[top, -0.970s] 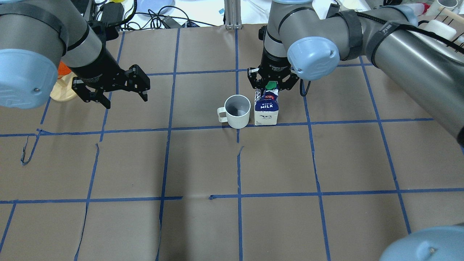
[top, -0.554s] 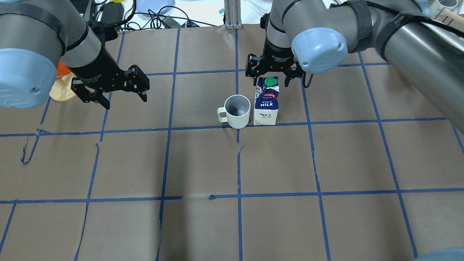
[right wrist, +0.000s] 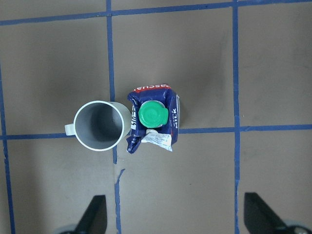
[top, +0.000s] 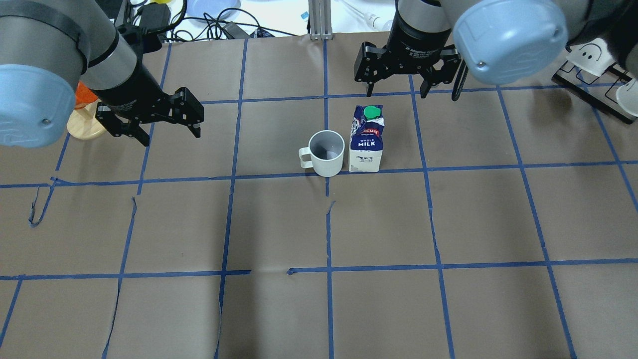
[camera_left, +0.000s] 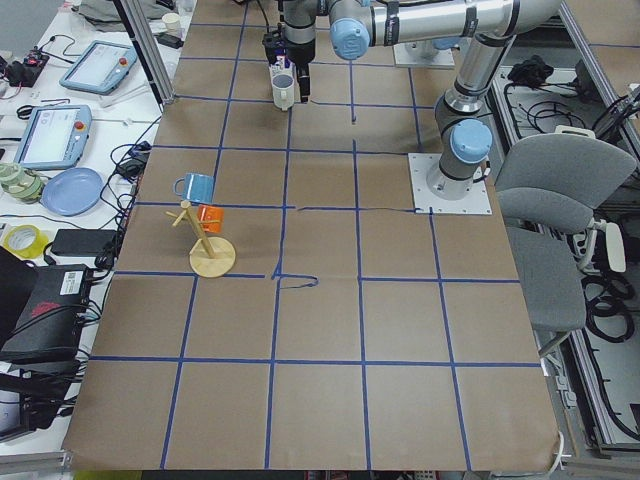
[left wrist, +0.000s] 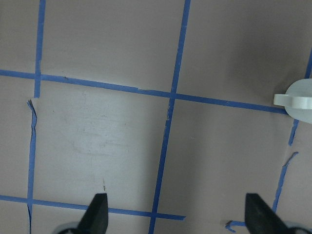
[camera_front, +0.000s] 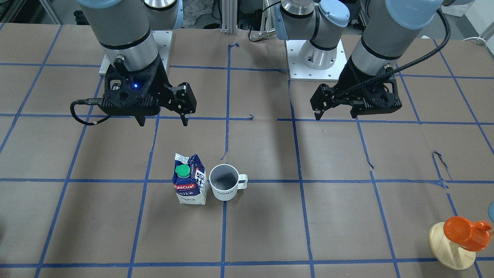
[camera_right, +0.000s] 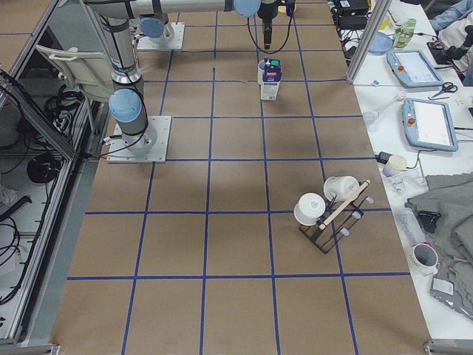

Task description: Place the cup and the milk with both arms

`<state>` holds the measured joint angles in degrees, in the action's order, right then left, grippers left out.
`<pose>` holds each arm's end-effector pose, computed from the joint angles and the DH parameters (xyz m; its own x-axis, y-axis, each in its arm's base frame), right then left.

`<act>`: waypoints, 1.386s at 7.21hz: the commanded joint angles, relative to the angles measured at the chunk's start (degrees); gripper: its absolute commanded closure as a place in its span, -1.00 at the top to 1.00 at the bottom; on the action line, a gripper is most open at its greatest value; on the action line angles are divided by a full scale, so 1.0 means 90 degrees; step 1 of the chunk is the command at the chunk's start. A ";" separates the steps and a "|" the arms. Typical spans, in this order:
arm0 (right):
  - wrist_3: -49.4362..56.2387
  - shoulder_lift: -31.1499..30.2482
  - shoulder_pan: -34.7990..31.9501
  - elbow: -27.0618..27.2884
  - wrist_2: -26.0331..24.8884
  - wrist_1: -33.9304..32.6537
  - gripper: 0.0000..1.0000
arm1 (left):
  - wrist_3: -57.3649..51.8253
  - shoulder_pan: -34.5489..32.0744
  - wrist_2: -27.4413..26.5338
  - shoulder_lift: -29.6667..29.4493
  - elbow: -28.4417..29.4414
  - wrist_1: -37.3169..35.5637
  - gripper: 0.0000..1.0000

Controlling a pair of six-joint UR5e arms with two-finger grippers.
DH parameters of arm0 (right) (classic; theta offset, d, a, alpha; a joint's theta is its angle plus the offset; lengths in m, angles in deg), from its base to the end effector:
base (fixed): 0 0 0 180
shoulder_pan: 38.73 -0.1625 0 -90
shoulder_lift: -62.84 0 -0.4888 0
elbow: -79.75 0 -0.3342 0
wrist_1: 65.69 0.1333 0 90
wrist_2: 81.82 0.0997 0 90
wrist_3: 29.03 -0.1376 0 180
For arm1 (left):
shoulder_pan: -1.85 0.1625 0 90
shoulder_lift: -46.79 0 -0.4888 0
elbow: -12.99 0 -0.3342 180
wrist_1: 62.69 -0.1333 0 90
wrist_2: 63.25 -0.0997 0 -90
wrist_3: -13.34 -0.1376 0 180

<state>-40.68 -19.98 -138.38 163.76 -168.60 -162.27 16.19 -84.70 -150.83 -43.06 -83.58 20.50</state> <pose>0.2241 -0.4766 0.5131 -0.9969 0.0292 -0.0737 0.0351 0.9961 -0.0807 -0.1129 -0.4390 0.4771 -0.9931 -0.1094 0.0425 -0.1097 0.9940 -0.0047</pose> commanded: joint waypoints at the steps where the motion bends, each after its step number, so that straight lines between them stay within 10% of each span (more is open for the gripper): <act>1: 0.0277 -0.0279 0.0298 -0.0066 -0.0065 0.0514 1.00 | -0.0159 -0.0002 -0.0034 0.0129 0.0047 -0.0005 1.00; 10: 0.1314 -0.0563 0.0955 -0.0048 -0.0426 0.0946 1.00 | -0.0169 0.0007 -0.0338 0.0403 0.0145 0.0064 1.00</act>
<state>-28.86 -25.05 -129.79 163.32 -172.51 -153.72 14.67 -84.64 -153.86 -39.43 -82.15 21.09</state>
